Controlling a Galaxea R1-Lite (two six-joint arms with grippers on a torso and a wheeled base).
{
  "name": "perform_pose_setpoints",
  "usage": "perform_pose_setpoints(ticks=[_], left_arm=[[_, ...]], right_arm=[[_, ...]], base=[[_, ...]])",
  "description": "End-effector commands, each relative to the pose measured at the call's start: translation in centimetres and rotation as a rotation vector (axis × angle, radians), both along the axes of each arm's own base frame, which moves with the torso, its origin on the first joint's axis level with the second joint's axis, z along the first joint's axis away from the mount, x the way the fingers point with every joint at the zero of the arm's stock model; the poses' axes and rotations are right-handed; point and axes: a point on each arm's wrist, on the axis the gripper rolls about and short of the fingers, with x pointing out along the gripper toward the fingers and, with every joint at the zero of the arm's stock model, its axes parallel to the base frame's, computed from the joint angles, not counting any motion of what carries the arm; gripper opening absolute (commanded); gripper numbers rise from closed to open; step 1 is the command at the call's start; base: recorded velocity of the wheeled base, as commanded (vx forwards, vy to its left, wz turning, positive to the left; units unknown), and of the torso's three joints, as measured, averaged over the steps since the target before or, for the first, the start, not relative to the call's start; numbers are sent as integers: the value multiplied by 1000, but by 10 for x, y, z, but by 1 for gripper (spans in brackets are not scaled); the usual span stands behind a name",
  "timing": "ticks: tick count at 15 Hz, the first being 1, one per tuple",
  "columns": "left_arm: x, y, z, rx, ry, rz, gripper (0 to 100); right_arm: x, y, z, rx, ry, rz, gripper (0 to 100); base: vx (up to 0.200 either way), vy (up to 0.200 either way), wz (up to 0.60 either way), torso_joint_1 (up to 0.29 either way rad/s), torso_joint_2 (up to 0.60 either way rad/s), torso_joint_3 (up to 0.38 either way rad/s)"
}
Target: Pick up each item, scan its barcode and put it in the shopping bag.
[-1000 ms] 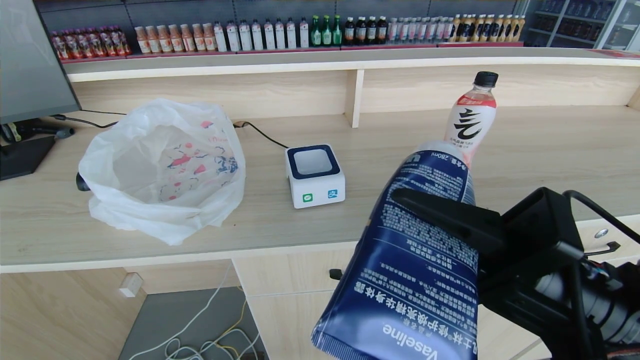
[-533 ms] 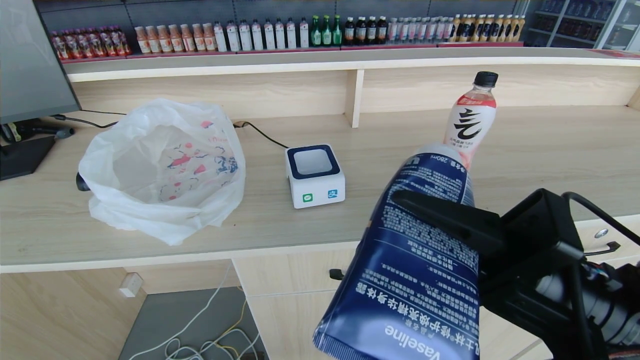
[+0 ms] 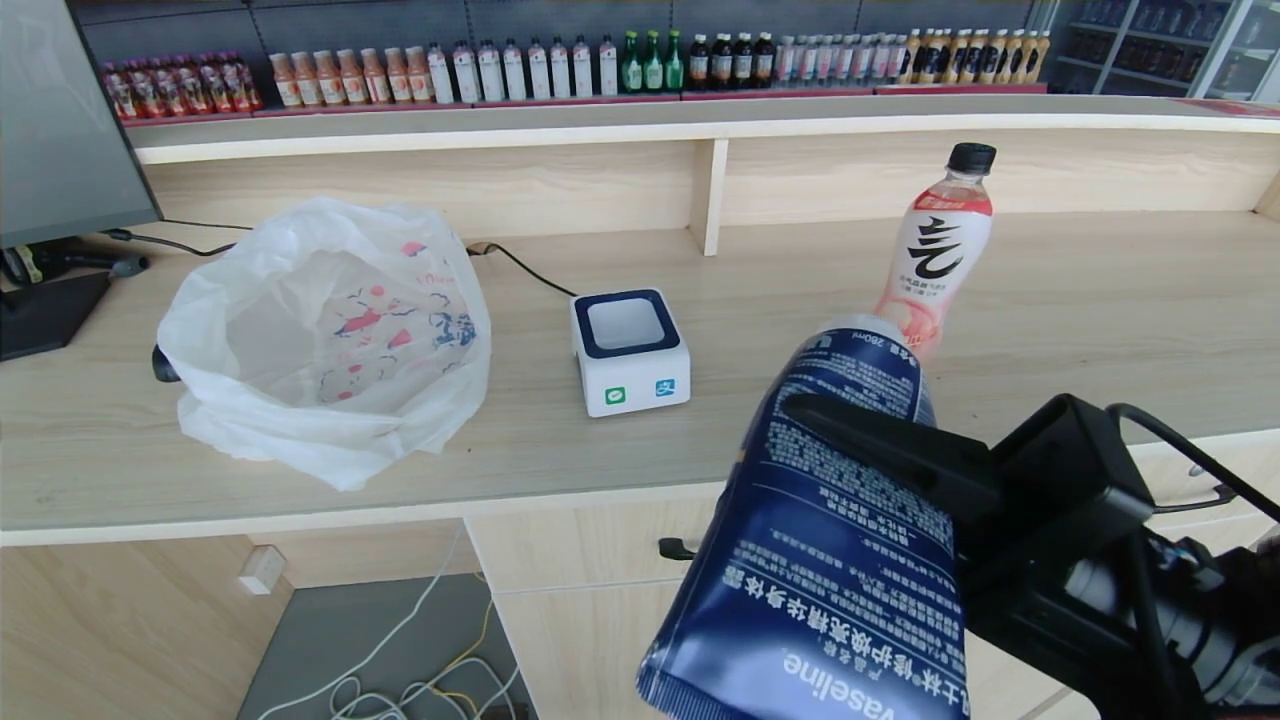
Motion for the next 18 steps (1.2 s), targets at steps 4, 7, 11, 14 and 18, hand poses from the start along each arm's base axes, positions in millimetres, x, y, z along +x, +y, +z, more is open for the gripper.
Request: perform_pose_setpoints(ticks=[4, 7, 11, 14, 18], left_arm=[[0, 0, 0, 0, 0, 0, 100], [0, 0, 0, 0, 0, 0, 100], [0, 0, 0, 0, 0, 0, 100], [0, 0, 0, 0, 0, 0, 100], [0, 0, 0, 0, 0, -2, 100]], right_arm=[[-5, 15, -6, 63, 174, 20, 0], [-5, 14, -5, 135, 289, 18, 0], [-5, 9, -3, 321, 547, 17, 0], [-2, 7, 4, 484, 694, 28, 0], [32, -9, 15, 745, 837, 20, 0]], base=[[0, 0, 0, 0, 0, 0], [0, 0, 0, 0, 0, 0], [0, 0, 0, 0, 0, 0], [0, 0, 0, 0, 0, 0], [0, 0, 0, 0, 0, 0]])
